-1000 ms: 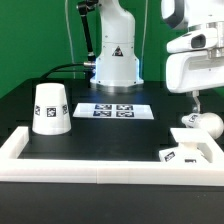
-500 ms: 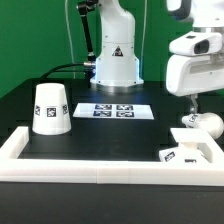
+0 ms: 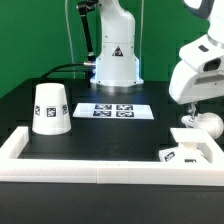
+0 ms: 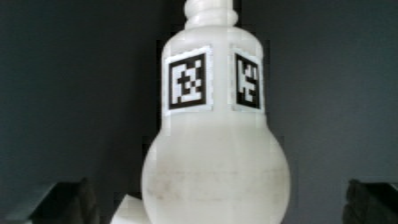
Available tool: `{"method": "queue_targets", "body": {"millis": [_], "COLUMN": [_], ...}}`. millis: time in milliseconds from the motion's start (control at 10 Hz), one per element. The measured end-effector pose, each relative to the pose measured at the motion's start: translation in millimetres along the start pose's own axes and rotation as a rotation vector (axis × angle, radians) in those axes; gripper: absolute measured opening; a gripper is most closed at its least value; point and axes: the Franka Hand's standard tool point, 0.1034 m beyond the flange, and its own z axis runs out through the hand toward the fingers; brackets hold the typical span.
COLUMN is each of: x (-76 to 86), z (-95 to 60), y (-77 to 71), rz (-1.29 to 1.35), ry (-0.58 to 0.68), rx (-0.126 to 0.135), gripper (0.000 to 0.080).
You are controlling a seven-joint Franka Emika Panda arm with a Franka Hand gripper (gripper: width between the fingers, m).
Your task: Assemble lamp
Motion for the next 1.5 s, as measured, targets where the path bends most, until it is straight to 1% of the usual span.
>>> {"method": "queue_targets", "body": {"millis": [100,200,300,400,500,600,700,900,1100,1300,1500], "x": [-4.4,-4.5,-4.1,-8.3,-7.7,-3.7,-1.2,-1.2,3.3,1.9,4.3], "z": [2.1,2.8,3.1,6.1,9.0,10.6,10.8,11.6,14.7,22.9,24.7], "y": [-1.3,-2.0,-2.1,-1.9,-0.4,0.2,0.4,2.5,3.5,3.8,4.3], "rz": [-0.001,0.003,0.053,0.086,0.091,0.091,0.092,0.116,0.127,0.148,0.151], "ry": [-0.084,-0.151,-0.197,-0.281,-0.354,-0.377,-0.363,-0.366,-0.367,-0.406,-0.406], "rx": [0.01,0.018,0.008,-0.001,0.008,0.012,0.012,0.008,0.007,0.008,0.009], "gripper": [0.0699,0.0699,0.0699,0.0699,0.0699,0.0699,0.0699,0.0699,0.0699,0.0699,0.0699]}}
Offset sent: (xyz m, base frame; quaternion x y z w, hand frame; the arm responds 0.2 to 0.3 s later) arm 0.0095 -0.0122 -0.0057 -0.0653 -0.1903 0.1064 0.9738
